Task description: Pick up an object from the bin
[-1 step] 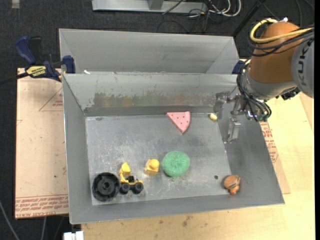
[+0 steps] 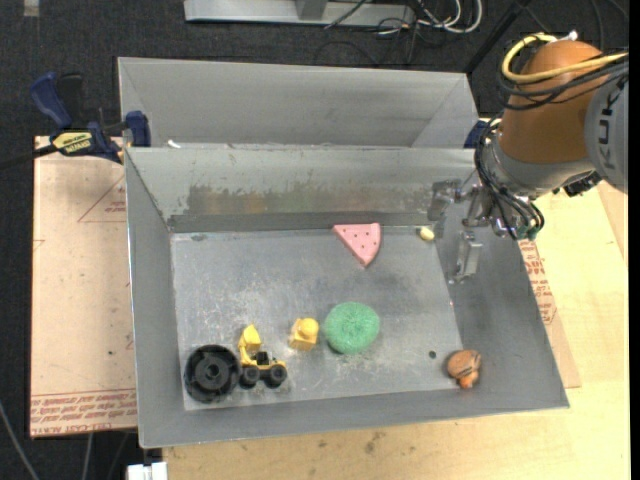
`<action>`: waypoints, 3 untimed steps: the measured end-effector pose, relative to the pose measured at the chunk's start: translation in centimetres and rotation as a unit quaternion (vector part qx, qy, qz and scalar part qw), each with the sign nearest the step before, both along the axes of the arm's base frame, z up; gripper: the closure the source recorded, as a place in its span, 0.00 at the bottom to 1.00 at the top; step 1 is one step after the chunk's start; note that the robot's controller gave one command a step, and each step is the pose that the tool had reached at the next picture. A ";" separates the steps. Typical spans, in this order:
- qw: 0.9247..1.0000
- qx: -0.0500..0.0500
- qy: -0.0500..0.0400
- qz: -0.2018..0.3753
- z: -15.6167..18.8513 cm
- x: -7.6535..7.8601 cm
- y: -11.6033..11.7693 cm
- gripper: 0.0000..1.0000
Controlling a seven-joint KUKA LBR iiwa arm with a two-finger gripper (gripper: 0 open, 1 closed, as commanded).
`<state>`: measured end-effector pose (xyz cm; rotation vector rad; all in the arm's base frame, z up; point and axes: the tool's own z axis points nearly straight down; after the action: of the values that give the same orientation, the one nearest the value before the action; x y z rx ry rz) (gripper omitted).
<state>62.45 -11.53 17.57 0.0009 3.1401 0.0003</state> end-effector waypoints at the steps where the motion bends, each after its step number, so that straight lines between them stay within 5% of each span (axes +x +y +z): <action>1: 1.000 -0.001 -0.005 -0.011 -4.1 1.0 3.3 0.00; 2: 0.999 0.002 0.000 -0.034 -8.7 -2.1 5.8 0.00; 3: 0.996 0.000 0.001 -0.086 -9.4 -0.8 9.5 0.00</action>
Offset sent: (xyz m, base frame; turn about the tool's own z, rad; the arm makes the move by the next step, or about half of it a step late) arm -0.0253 0.0575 -0.0908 0.0766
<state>61.62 -2.03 8.21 0.2717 3.1294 -0.0014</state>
